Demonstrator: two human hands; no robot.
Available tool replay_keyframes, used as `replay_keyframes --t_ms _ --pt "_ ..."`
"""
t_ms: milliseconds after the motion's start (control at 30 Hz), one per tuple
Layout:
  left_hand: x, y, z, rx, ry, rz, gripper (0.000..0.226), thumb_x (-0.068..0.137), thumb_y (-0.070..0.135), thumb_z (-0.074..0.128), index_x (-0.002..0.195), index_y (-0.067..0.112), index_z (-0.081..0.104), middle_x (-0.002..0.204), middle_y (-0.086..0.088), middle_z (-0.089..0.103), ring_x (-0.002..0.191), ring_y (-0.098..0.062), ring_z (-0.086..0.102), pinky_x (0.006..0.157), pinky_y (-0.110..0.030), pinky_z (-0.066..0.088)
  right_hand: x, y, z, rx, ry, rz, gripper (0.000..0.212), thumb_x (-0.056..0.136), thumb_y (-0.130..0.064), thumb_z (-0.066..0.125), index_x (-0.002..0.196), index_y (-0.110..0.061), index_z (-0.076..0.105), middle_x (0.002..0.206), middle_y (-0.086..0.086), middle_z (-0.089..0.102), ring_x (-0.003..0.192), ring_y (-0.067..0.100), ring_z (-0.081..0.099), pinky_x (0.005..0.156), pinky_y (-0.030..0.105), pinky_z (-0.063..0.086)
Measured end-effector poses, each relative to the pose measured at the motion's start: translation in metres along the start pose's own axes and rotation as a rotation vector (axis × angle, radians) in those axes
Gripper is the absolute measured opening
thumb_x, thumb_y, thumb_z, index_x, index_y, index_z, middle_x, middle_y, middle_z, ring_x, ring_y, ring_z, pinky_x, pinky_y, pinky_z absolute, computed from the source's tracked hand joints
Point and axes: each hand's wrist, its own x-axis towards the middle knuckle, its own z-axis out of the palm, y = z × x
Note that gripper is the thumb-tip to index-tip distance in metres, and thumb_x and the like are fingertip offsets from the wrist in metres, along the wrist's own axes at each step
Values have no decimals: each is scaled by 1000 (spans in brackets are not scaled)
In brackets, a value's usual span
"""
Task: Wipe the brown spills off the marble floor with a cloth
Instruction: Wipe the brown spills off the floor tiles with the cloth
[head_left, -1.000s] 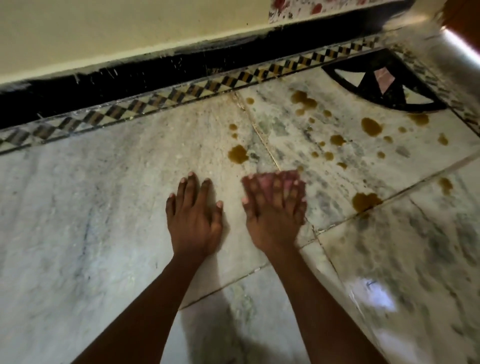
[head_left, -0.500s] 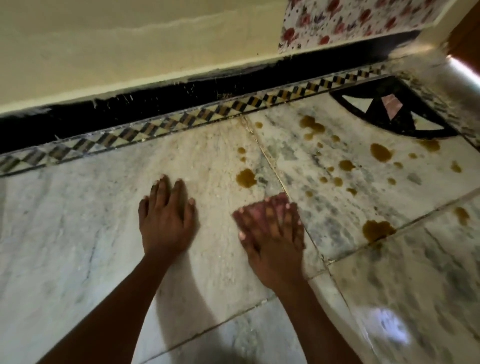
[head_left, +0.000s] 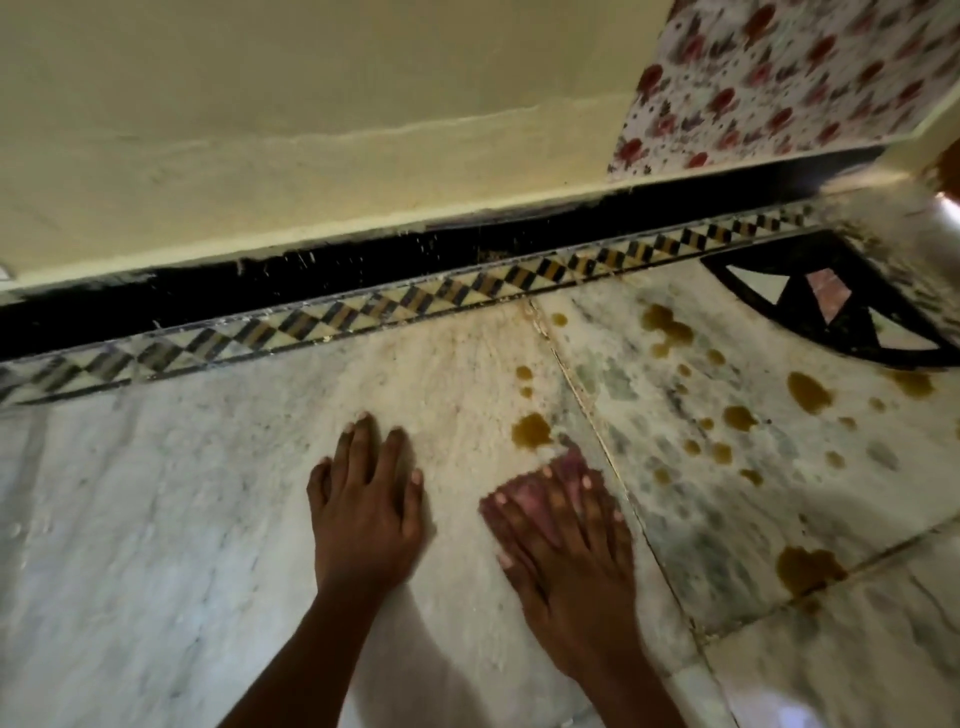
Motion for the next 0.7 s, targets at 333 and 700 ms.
replay_keyframes --t_ms 333,700 --pt "10 -4 0 47 -6 3 63 107 49 31 164 23 39 178 -12 23 165 -30 22 124 -56 23 62 3 3 -6 -4 -35 51 109 -63 24 160 -63 21 180 -2 13 166 36 6 128 62 20" --pt "11 -2 2 57 -22 -14 62 107 47 33 163 23 40 178 -12 25 165 -29 22 123 -56 23 113 1 21 53 104 351 57 108 -60 27 163 -56 11 177 4 26 163 44 17 125 68 24"
